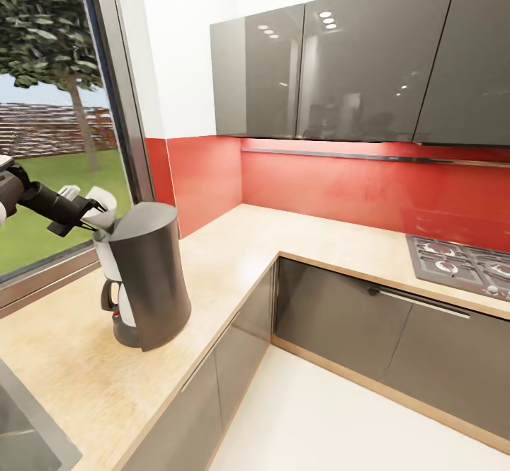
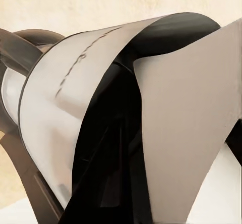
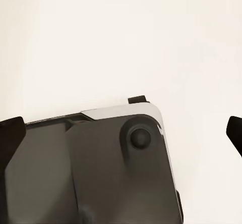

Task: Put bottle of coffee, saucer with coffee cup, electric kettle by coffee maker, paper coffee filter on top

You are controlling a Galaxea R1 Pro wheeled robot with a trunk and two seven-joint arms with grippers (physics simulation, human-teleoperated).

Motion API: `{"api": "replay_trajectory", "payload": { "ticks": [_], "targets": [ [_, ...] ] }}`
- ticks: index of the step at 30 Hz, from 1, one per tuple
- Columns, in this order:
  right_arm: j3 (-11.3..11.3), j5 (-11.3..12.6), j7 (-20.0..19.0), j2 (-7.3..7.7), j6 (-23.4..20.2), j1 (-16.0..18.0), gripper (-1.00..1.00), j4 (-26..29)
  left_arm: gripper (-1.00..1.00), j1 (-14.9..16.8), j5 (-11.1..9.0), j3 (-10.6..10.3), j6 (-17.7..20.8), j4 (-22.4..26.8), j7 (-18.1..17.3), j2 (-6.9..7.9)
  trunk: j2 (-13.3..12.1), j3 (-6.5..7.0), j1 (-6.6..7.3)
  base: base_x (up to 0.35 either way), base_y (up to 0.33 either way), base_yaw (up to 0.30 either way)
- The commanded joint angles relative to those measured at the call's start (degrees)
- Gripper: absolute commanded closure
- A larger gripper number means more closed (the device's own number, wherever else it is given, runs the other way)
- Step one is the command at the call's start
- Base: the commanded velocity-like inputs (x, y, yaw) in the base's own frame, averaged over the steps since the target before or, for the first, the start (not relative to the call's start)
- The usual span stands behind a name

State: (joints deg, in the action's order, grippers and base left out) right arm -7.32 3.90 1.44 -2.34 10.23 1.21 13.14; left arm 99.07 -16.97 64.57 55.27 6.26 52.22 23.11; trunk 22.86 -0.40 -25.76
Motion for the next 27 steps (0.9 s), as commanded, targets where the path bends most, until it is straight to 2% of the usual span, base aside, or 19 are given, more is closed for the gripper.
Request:
{"api": "replay_trajectory", "payload": {
  "ticks": [1, 10, 11, 27],
  "targets": [
    [-0.1, 0.4, 0.0, -0.03, 0.2, 0.0, -1.0, 0.0, 1.0, 0.0, -0.6, -0.1, 0.1, 0.1, 0.5, 0.0, 0.1, -0.04, -0.02, 0.002, -0.001, 0.0],
    [-0.1, 0.4, 0.0, -0.03, 0.2, 0.0, -1.0, 0.0, 1.0, 0.0, -0.6, -0.1, 0.1, 0.1, 0.5, 0.0, 0.1, -0.04, -0.02, 0.0, 0.0, 0.0],
    [-0.1, 0.4, 0.0, -0.03, 0.2, 0.0, -1.0, 0.0, -1.0, 0.0, -0.6, -0.1, 0.1, 0.1, 0.5, 0.0, 0.1, -0.04, -0.02, 0.0, 0.0, 0.0],
    [-0.1, 0.4, 0.0, -0.03, 0.2, 0.0, -1.0, 0.0, -1.0, 0.0, -0.6, -0.1, 0.2, 0.1, 0.4, 0.02, 0.1, -0.04, -0.02, 0.0, 0.0, 0.0]
  ]
}}
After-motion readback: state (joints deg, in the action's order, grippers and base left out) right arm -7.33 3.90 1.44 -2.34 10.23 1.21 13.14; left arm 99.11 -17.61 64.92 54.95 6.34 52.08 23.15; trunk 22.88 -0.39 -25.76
